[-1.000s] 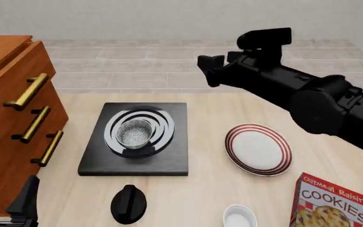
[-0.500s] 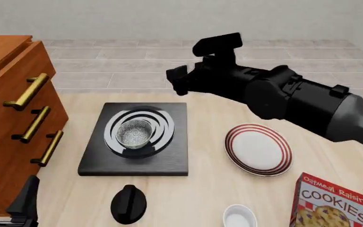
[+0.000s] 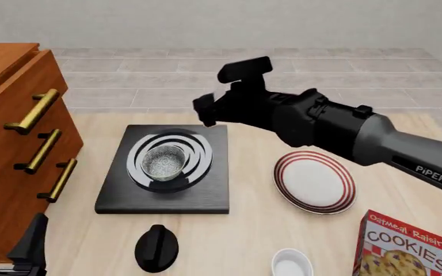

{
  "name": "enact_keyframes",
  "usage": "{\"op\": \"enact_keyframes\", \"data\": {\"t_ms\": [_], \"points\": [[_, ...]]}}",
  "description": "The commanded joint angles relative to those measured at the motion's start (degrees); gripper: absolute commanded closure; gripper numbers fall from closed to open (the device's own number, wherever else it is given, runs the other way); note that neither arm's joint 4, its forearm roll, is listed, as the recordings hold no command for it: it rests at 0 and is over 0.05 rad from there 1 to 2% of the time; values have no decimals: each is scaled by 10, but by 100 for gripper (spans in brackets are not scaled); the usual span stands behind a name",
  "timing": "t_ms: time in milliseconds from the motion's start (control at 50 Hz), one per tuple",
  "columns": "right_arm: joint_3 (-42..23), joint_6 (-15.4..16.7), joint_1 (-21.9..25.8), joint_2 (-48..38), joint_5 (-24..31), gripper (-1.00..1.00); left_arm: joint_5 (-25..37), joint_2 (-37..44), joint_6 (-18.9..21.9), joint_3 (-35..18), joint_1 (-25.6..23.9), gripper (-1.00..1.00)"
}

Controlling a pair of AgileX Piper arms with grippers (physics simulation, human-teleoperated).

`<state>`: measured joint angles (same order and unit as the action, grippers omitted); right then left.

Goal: Pick the akita bowl on the stove and place it on the plate.

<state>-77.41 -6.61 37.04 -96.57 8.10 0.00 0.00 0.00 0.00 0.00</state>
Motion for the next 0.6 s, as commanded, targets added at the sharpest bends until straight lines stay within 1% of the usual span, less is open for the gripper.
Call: {"op": "enact_keyframes", "data": {"t_ms": [20, 200, 460, 600], "points": [[-8, -4, 7, -26, -4, -100, 0, 0, 0, 0, 0, -100], [-16, -7, 9, -43, -8, -100, 0, 0, 0, 0, 0, -100], [-20, 3, 5, -72, -23, -100, 0, 0, 0, 0, 0, -100], [-18, 0, 6, -82, -32, -100, 0, 0, 0, 0, 0, -100]]}}
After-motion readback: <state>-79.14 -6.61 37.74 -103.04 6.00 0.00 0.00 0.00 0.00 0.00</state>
